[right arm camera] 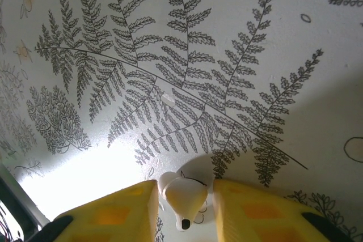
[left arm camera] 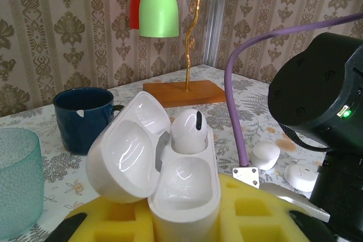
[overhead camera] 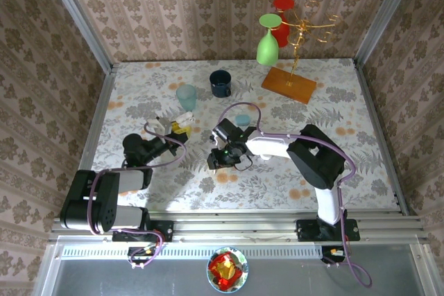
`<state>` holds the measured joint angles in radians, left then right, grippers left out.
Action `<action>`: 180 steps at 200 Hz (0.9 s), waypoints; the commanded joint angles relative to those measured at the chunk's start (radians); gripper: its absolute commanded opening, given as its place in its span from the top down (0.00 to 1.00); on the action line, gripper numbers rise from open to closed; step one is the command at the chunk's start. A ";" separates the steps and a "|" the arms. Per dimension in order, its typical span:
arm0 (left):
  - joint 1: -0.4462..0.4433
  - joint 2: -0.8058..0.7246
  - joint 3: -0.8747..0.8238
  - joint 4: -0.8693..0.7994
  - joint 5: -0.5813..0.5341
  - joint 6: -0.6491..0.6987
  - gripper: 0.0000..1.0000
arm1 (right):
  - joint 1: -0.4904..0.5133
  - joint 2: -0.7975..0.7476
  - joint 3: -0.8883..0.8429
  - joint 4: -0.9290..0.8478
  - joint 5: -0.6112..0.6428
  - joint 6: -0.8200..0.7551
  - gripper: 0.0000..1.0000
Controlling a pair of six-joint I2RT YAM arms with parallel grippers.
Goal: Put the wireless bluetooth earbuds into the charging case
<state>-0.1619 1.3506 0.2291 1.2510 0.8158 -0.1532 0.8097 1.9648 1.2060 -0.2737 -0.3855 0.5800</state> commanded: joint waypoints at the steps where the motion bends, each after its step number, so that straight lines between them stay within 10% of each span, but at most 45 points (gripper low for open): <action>1: 0.006 -0.011 -0.004 0.036 0.026 0.011 1.00 | 0.007 0.037 0.026 -0.061 -0.009 -0.002 0.71; 80: 0.001 0.001 -0.003 0.037 0.031 0.021 1.00 | -0.007 -0.061 -0.045 0.043 0.066 0.012 0.78; 180: -0.136 0.052 0.012 0.036 0.083 0.079 1.00 | -0.085 -0.554 -0.404 0.533 0.243 -0.093 0.80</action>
<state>-0.2581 1.3808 0.2291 1.2522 0.8337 -0.1249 0.7364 1.5311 0.8505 0.1009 -0.2062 0.5488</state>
